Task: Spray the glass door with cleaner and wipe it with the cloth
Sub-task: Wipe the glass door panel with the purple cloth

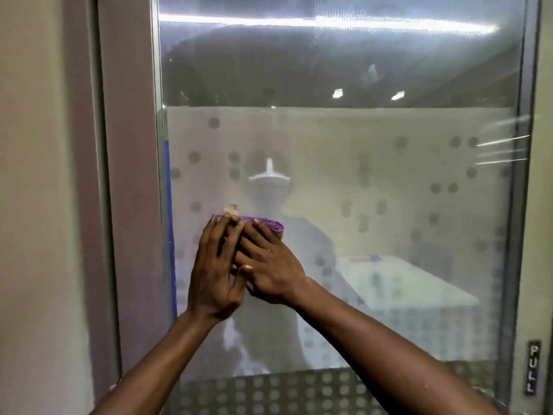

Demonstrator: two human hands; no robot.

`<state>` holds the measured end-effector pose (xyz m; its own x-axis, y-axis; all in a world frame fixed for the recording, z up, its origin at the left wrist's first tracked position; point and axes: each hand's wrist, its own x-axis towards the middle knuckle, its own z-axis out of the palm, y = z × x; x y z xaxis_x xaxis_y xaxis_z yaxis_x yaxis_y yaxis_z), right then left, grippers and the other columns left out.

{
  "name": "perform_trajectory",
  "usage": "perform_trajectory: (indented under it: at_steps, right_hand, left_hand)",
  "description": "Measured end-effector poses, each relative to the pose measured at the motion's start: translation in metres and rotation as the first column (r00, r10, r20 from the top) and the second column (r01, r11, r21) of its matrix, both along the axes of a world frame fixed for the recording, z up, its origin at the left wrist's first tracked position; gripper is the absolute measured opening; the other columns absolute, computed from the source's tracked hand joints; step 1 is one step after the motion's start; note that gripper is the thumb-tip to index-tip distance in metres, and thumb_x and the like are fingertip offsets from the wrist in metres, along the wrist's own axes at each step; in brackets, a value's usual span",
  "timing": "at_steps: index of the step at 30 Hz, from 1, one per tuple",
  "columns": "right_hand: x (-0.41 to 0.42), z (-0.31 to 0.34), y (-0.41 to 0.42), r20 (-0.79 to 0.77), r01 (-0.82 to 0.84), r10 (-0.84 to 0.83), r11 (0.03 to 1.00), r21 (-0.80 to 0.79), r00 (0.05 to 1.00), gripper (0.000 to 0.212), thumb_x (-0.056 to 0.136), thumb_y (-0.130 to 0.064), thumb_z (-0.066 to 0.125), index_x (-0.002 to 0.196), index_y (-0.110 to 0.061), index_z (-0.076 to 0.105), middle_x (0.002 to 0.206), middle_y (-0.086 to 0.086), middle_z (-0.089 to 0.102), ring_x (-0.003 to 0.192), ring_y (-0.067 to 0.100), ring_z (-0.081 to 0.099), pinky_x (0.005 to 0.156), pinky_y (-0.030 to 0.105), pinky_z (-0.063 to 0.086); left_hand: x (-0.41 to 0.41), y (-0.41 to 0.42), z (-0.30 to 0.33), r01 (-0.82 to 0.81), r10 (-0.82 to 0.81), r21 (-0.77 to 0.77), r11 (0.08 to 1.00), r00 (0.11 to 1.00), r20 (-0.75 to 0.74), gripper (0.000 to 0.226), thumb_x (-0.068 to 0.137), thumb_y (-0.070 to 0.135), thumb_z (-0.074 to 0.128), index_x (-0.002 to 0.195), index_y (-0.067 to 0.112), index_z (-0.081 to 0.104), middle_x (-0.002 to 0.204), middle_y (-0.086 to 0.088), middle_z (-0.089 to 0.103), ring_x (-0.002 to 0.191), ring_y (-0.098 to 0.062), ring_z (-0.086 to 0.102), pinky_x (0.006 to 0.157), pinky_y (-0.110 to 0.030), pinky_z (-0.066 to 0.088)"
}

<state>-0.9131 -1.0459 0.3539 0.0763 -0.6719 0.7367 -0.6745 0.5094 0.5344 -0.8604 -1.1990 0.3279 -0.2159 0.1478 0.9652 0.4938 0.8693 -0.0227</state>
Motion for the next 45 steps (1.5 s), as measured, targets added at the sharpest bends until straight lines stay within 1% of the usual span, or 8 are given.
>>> perform_trajectory:
  at_steps: [7, 10, 13, 15, 18, 21, 32, 45]
  right_hand:
    - [0.020, -0.110, 0.040, 0.238, -0.025, 0.013, 0.999, 0.048, 0.971, 0.048, 0.106, -0.027, 0.044, 0.151, -0.011, 0.051, 0.168, 0.010, 0.035, 0.161, 0.025, 0.018, 0.132, 0.043, 0.013]
    - [0.047, -0.131, 0.052, 0.543, -0.145, 0.311, 0.934, -0.327, 0.780, 0.046, 0.107, -0.019, 0.048, 0.153, -0.016, 0.050, 0.165, 0.001, 0.043, 0.156, 0.013, 0.033, 0.128, 0.031, 0.027]
    - [0.071, -0.133, 0.074, 0.364, 0.190, 0.790, 0.311, -0.931, 0.492, 0.030, 0.105, -0.032, 0.048, 0.126, -0.039, 0.069, 0.114, -0.014, 0.078, 0.100, -0.002, 0.073, 0.085, 0.016, 0.058]
    - [0.068, -0.128, 0.108, -0.020, 0.384, 0.890, -0.217, -0.898, 0.455, 0.023, 0.107, -0.037, 0.050, 0.104, -0.037, 0.074, 0.084, -0.009, 0.076, 0.059, -0.002, 0.067, 0.054, 0.020, 0.059]
    - [0.057, -0.113, 0.165, -0.168, 0.370, 0.802, -0.436, -0.820, 0.573, 0.033, 0.107, -0.008, 0.044, 0.094, -0.029, 0.067, 0.067, -0.006, 0.072, 0.048, 0.010, 0.063, 0.041, 0.028, 0.056]
    - [0.039, -0.092, 0.201, -0.104, 0.281, 0.619, -0.492, -0.824, 0.778, 0.028, 0.110, -0.016, 0.039, 0.113, -0.033, 0.060, 0.110, 0.014, 0.073, 0.091, 0.028, 0.071, 0.067, 0.038, 0.063]
    - [-0.044, -0.037, 0.202, 0.252, 0.317, 0.205, -0.416, -0.852, 0.946, 0.049, 0.109, -0.034, 0.034, 0.154, -0.021, 0.046, 0.159, 0.015, 0.048, 0.144, 0.040, 0.048, 0.116, 0.054, 0.039]
    - [-0.008, -0.053, -0.021, 0.077, 0.169, -0.155, 0.753, -0.636, 0.985, 0.046, 0.105, -0.032, 0.049, 0.148, -0.017, 0.057, 0.160, 0.008, 0.044, 0.152, 0.029, 0.039, 0.124, 0.047, 0.032]
  left_hand:
    - [0.026, 0.026, -0.105, 0.136, -0.153, 0.086, 0.987, 0.959, 0.240, 0.068, 0.107, 0.057, 0.031, 0.161, 0.017, 0.038, 0.173, 0.001, 0.026, 0.162, -0.025, 0.022, 0.125, -0.049, 0.029]
    - [0.037, 0.040, -0.108, 0.248, -0.310, 0.260, 0.933, 0.921, 0.237, 0.067, 0.105, 0.063, 0.029, 0.156, 0.023, 0.047, 0.169, 0.005, 0.035, 0.156, -0.020, 0.035, 0.121, -0.039, 0.038]
    - [0.039, 0.043, -0.083, 0.212, -0.267, 0.261, 0.942, 0.943, 0.199, 0.070, 0.104, 0.066, 0.024, 0.153, 0.023, 0.051, 0.167, 0.005, 0.038, 0.156, -0.021, 0.035, 0.125, -0.029, 0.033]
    - [0.034, 0.042, -0.062, 0.148, -0.176, 0.169, 0.974, 0.971, 0.160, 0.069, 0.106, 0.062, 0.023, 0.153, 0.019, 0.051, 0.167, 0.000, 0.038, 0.159, -0.024, 0.030, 0.128, -0.025, 0.025]
    - [0.017, 0.036, -0.036, 0.027, -0.027, 0.008, 1.000, 0.996, 0.087, 0.068, 0.106, 0.059, 0.026, 0.154, 0.016, 0.048, 0.169, -0.007, 0.034, 0.161, -0.027, 0.024, 0.131, -0.030, 0.019]
    - [-0.007, 0.031, -0.019, -0.078, 0.079, -0.074, 0.994, 0.997, 0.007, 0.070, 0.105, 0.060, 0.029, 0.156, 0.016, 0.045, 0.171, -0.011, 0.028, 0.162, -0.031, 0.019, 0.132, -0.047, 0.019]
    - [-0.050, 0.026, -0.027, -0.093, 0.092, 0.001, 0.996, 0.975, -0.202, 0.077, 0.102, 0.062, 0.034, 0.159, 0.011, 0.034, 0.175, -0.004, 0.010, 0.164, -0.033, 0.012, 0.134, -0.043, 0.013]
    - [-0.046, 0.021, -0.029, 0.110, -0.106, 0.011, 0.994, 0.975, -0.194, 0.083, 0.102, 0.060, 0.032, 0.159, -0.001, 0.031, 0.171, -0.018, 0.023, 0.160, -0.042, 0.022, 0.129, -0.055, 0.025]
